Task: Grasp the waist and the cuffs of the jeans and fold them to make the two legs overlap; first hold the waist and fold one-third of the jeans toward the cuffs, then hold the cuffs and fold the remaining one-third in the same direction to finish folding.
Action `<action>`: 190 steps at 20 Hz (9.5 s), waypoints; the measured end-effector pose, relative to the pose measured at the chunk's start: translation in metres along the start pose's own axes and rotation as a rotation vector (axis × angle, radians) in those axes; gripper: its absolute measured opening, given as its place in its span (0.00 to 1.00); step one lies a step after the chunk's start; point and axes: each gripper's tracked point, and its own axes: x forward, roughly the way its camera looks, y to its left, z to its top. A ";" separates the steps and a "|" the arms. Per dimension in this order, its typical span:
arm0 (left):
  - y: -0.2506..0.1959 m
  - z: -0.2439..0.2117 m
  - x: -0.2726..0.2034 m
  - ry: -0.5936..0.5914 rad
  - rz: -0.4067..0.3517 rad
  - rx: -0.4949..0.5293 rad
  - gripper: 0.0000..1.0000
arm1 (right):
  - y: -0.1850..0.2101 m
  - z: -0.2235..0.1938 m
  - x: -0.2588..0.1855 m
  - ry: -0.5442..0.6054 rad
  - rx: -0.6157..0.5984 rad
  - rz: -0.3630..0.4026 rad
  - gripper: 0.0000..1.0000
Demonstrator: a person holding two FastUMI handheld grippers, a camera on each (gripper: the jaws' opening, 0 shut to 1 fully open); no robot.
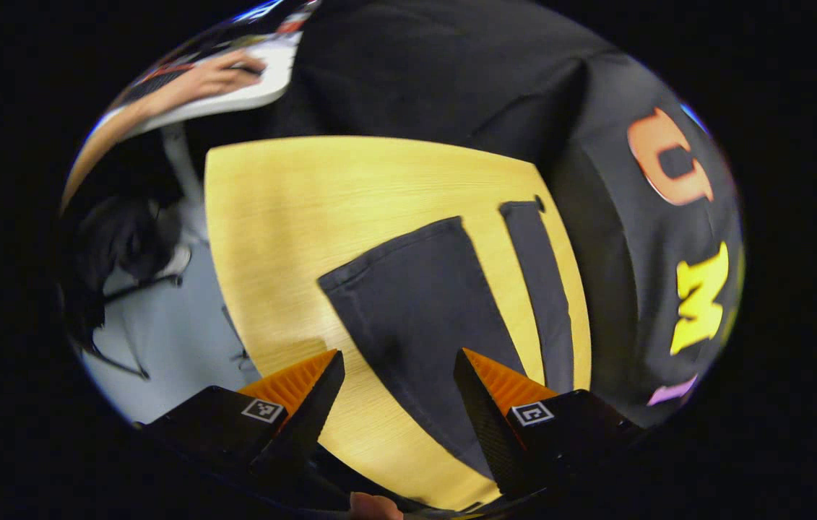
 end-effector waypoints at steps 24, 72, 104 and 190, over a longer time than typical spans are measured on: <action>-0.011 0.023 0.047 0.002 -0.067 -0.269 0.15 | -0.025 -0.025 0.004 0.107 0.114 0.038 0.97; -0.171 0.086 0.017 -0.028 -0.239 -0.314 0.04 | -0.107 -0.055 0.115 0.490 1.200 0.146 0.13; -0.341 0.157 0.224 -0.215 -0.116 0.056 0.31 | -0.036 -0.077 0.348 0.497 1.066 0.100 0.12; -0.341 -0.013 -0.157 -0.734 -0.555 1.032 0.98 | 0.116 -0.036 0.161 0.161 -0.080 0.349 0.02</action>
